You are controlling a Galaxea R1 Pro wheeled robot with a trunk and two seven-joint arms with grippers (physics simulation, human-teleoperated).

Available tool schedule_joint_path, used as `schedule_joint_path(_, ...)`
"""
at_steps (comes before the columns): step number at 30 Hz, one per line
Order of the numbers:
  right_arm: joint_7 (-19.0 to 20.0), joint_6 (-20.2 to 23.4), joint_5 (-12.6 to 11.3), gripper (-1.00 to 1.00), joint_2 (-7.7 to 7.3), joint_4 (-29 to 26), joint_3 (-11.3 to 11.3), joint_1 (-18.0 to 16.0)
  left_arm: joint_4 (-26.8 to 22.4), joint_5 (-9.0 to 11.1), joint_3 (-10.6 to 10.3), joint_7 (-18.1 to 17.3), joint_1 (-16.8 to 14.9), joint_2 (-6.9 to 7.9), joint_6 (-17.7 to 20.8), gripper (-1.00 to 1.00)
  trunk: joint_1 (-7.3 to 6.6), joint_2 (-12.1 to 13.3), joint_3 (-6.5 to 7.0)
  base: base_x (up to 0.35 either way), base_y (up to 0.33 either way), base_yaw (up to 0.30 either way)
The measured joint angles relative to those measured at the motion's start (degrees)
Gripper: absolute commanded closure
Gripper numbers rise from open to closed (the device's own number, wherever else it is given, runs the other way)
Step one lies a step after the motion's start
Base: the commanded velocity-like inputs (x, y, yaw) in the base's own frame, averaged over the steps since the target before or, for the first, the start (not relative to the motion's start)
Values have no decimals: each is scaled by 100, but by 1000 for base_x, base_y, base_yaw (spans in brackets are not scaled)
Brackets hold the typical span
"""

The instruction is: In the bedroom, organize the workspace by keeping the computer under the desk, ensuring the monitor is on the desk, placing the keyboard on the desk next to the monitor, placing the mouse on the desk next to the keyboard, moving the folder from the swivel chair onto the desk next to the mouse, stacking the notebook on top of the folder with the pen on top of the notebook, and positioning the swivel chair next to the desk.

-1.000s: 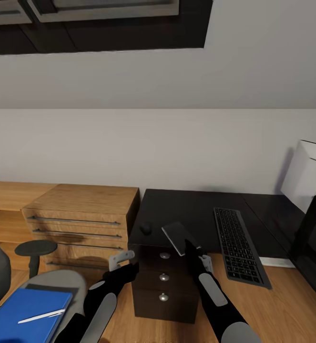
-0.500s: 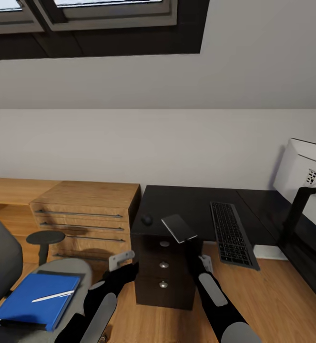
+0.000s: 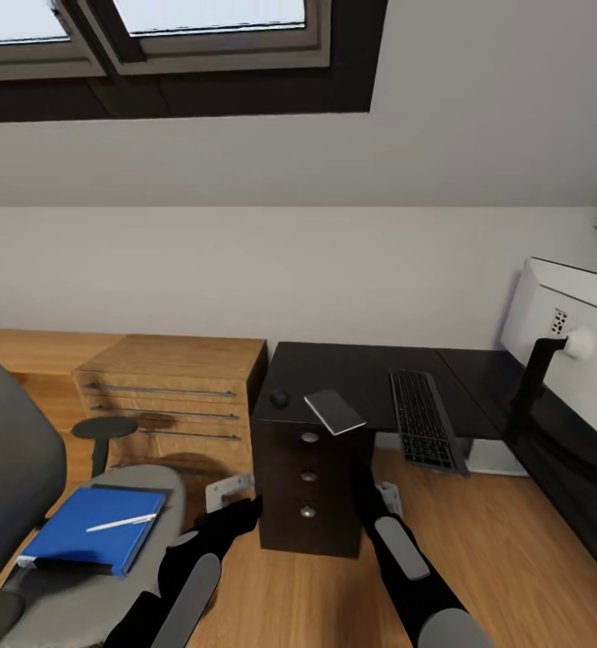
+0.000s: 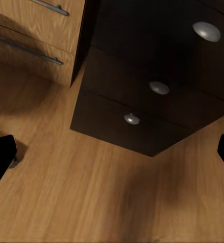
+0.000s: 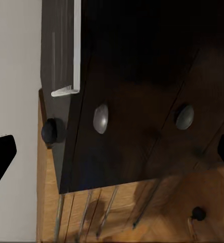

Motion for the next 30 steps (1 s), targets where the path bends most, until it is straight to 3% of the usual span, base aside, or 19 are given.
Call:
schedule_joint_path(4,1,-2,25,-100,0,104,34,0,27,0,0,0,1,0,-13,-100,0,0,0,-329,-43,0)
schedule_joint_path(11,-2,-15,133,-100,0,249,694,1,44,-9,0,-3,1,0,-32,-100,-3,0,0,-172,-8,0)
schedule_joint_path(20,-4,-24,234,-100,0,616,1263,3,259,-17,-6,8,0,-16,-45,-100,-201,359,161,-19,-1,0)
schedule_joint_path(22,-1,-28,463,-100,0,818,1362,3,327,-20,-27,8,0,-25,-50,-100,-245,440,197,-3,0,0)
schedule_joint_path(23,-2,-32,824,-100,-17,983,1401,6,379,-20,-84,10,-1,-30,-53,-100,-266,480,215,-1,0,0)
schedule_joint_path(25,-2,-43,1123,-100,-49,1098,1423,8,403,-24,-135,15,-1,-29,-55,-100,-311,560,251,-1,0,0)
schedule_joint_path(26,-4,-57,1427,-100,-89,1231,1435,9,417,-27,-179,19,1,-28,-57,-100,-332,600,269,0,0,0)
schedule_joint_path(30,-9,-167,2069,-100,-178,1616,1449,11,447,-25,-233,24,2,-32,-61,-100,-420,760,341,0,0,0)
